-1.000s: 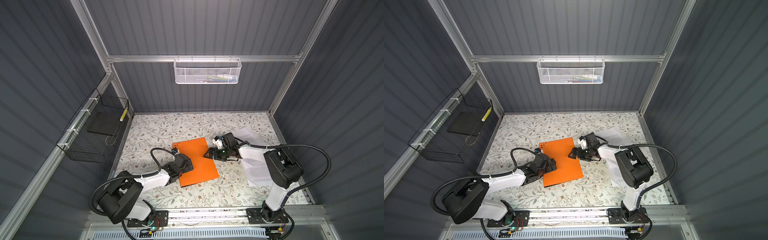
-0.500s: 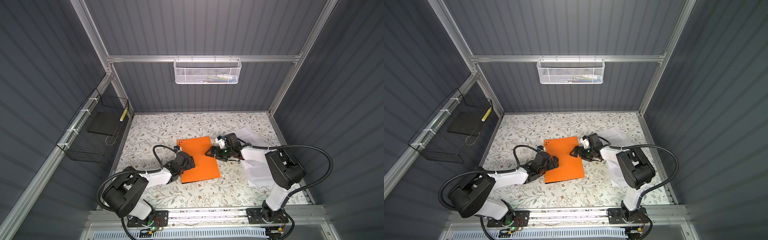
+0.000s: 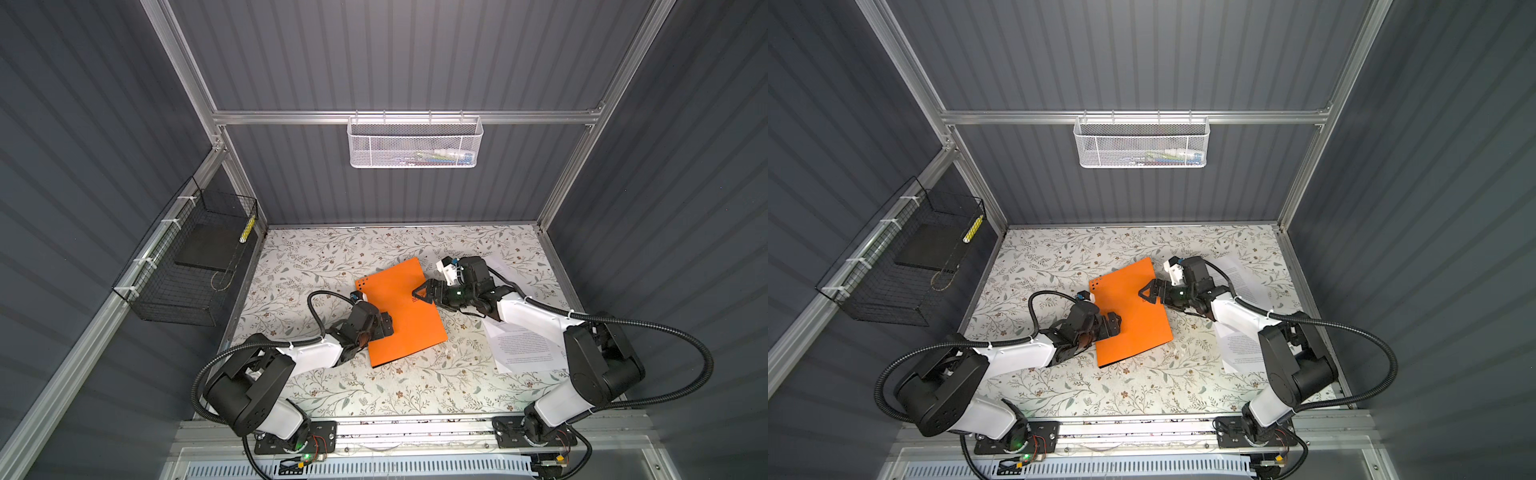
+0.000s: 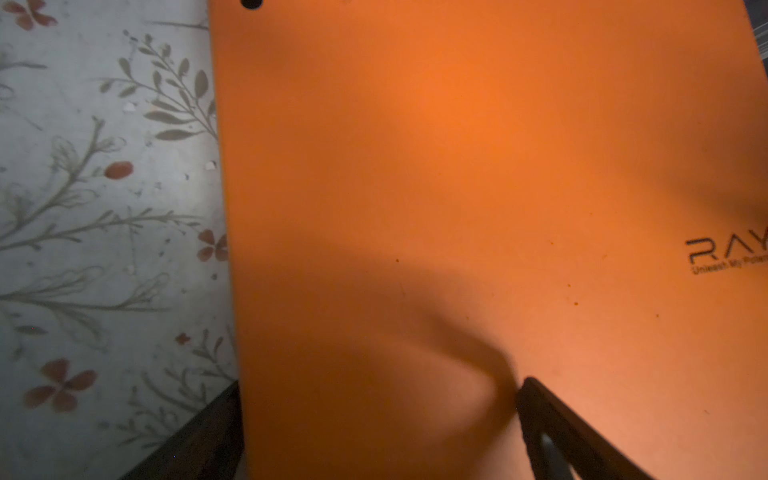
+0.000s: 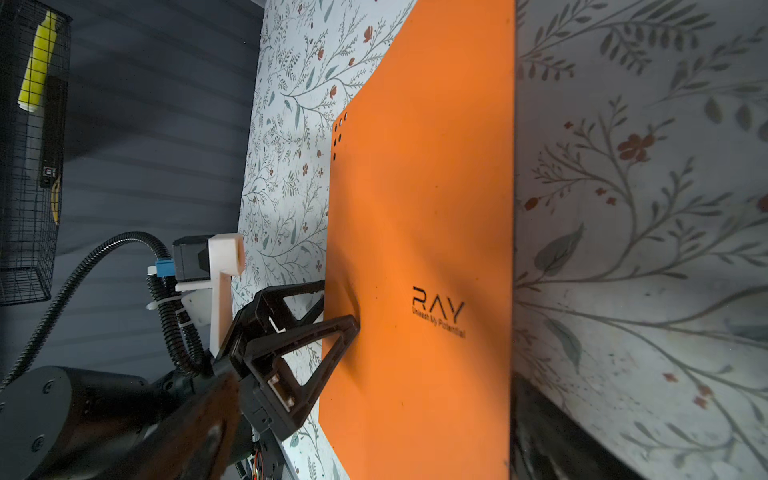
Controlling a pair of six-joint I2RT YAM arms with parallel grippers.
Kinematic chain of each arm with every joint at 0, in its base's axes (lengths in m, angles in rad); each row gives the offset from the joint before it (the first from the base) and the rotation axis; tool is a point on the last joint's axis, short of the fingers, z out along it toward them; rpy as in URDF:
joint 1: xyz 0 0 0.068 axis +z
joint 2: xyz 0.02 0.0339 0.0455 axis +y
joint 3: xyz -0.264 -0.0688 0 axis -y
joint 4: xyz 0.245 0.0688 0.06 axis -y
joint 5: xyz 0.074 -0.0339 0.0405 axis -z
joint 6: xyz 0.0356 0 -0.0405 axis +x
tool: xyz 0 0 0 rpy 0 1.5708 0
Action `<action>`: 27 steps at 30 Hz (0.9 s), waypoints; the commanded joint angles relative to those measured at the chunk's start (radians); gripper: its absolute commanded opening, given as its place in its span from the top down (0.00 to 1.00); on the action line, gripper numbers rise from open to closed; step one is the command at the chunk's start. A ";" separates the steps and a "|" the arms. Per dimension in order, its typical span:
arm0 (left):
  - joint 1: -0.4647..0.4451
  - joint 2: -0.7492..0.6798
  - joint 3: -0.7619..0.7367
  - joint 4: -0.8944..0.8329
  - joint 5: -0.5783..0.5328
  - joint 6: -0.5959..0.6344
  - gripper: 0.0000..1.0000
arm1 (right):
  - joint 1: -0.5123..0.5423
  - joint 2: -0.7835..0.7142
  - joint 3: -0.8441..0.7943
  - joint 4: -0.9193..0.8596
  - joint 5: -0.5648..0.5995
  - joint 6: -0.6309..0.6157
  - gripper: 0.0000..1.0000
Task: Put the files into the folder
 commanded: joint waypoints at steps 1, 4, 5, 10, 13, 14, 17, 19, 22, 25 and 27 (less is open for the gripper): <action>-0.027 -0.043 0.048 0.046 0.103 0.001 0.00 | 0.034 -0.005 0.024 -0.074 -0.051 -0.030 0.02; -0.026 -0.040 0.040 0.060 0.102 0.005 0.00 | 0.036 0.007 0.025 -0.110 -0.029 -0.045 0.01; -0.027 -0.035 0.043 0.060 0.104 0.005 0.00 | 0.036 0.011 0.029 -0.139 -0.011 -0.056 0.01; -0.027 -0.036 0.044 0.049 0.101 0.004 0.00 | 0.036 -0.004 0.025 -0.316 0.167 -0.146 0.01; -0.027 -0.055 0.066 -0.037 0.054 0.040 0.00 | 0.035 -0.007 0.038 -0.409 0.306 -0.199 0.01; -0.027 -0.062 0.071 -0.062 0.042 0.054 0.00 | 0.035 -0.003 0.047 -0.449 0.340 -0.215 0.01; -0.026 -0.074 0.094 -0.138 0.003 0.075 0.00 | 0.035 0.021 0.079 -0.524 0.432 -0.252 0.01; -0.027 -0.081 0.096 -0.152 -0.009 0.077 0.00 | 0.035 0.026 0.091 -0.544 0.466 -0.262 0.01; -0.026 -0.076 0.083 -0.121 -0.008 0.066 0.00 | 0.034 0.035 0.078 -0.491 0.430 -0.257 0.01; -0.027 -0.041 0.083 -0.097 -0.005 0.061 0.00 | 0.028 0.069 0.053 -0.390 0.344 -0.236 0.01; -0.026 -0.015 0.085 -0.087 -0.002 0.056 0.00 | 0.026 0.098 0.050 -0.352 0.327 -0.226 0.01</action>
